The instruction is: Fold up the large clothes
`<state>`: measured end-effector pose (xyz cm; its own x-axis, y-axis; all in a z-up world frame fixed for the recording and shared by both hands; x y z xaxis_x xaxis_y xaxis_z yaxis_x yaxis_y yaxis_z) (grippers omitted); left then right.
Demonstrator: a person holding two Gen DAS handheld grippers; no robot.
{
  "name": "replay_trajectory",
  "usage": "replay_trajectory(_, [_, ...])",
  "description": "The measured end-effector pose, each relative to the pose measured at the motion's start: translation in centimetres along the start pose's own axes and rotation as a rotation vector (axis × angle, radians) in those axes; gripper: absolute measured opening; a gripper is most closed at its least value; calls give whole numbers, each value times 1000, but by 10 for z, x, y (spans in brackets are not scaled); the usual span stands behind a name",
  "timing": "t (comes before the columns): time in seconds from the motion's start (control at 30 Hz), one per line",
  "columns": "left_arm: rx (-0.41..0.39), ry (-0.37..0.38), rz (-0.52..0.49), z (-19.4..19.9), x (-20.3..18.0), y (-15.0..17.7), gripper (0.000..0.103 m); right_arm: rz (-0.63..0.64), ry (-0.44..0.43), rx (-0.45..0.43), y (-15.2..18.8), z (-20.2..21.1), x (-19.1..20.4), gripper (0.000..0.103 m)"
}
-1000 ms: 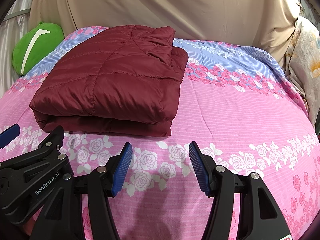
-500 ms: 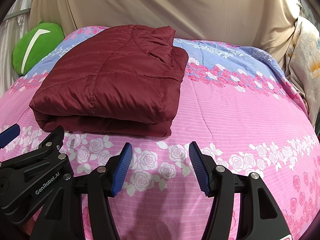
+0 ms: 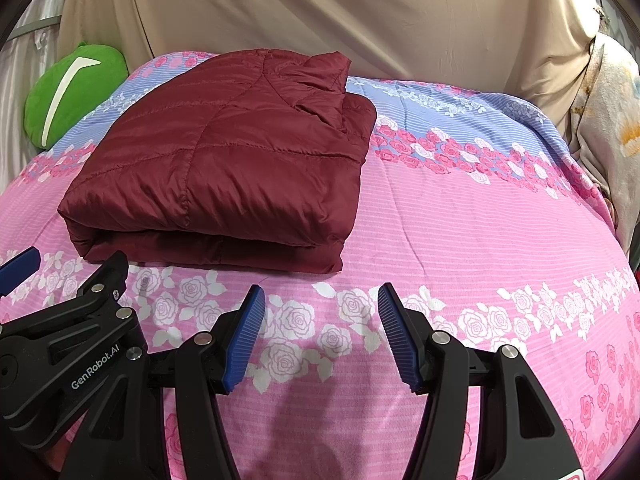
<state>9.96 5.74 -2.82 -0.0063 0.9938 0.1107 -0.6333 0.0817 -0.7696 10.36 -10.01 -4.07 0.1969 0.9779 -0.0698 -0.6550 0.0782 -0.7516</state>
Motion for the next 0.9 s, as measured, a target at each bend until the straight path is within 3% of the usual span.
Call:
replay_trajectory(0.43, [-14, -9, -2, 3, 1, 0, 90, 0, 2, -4, -1, 1, -1, 58])
replay_trajectory(0.9, [-40, -17, -35, 8, -6, -1, 79, 5, 14, -6, -2, 2, -1, 58])
Point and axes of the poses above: each gripper's, at about its wrist camera, not at the fingertips, and z roughly against the way its jaws point, x to its left, y to its underside, the point moved 3 cm from there along -z, roughly the way its jaws point, and after that the axes turned 1 degree about x, right-handed, at the moved point
